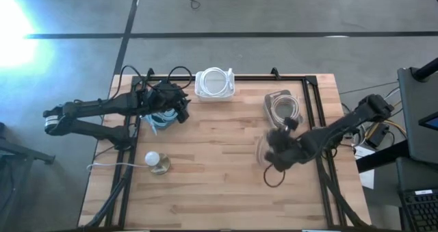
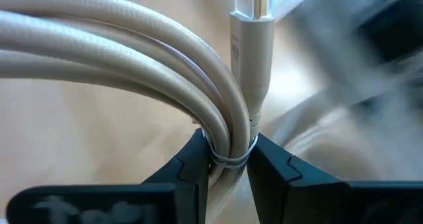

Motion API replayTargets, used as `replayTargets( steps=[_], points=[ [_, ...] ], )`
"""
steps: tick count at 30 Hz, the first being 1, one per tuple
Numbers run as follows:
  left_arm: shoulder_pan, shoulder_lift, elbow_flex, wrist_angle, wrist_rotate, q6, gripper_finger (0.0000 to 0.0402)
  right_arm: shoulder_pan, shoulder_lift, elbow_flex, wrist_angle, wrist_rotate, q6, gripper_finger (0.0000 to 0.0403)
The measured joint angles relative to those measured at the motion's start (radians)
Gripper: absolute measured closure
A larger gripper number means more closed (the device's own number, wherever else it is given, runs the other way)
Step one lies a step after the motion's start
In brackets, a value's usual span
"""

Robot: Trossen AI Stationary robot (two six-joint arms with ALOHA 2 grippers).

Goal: Sort HDMI cables
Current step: Put the brown hdmi cable into the gray bin

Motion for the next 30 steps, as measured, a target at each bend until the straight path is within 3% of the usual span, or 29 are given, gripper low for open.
replayTargets(
  steps=[2,4,9,19,25,30],
  points=[
    [0.0,0.0,0.0,0.001,0.0,0.004,0.0278,-0.027,-0.01,0.043,-0.044,0.146,-0.016,0.0329],
    [0.0,0.0,0.0,0.002,0.0,0.004,0.0278,-0.069,-0.016,0.087,-0.099,0.225,-0.017,0.0329],
    [0.0,0.0,0.0,0.002,0.0,0.004,0.0278,-0.209,-0.021,0.186,-0.185,0.265,-0.014,0.0329],
    [0.0,0.0,-0.008,0.0,0.0,0.004,0.0278,-0.533,-0.02,0.204,-0.29,0.121,0.021,0.0325],
    [0.0,0.0,-0.01,0.001,0.0,0.004,0.0278,-0.703,-0.019,0.12,-0.346,-0.006,0.104,0.0324],
    [0.0,0.0,-0.011,0.001,0.0,0.003,0.0278,-0.753,-0.016,0.006,-0.342,-0.039,0.19,0.0323]
  ],
)
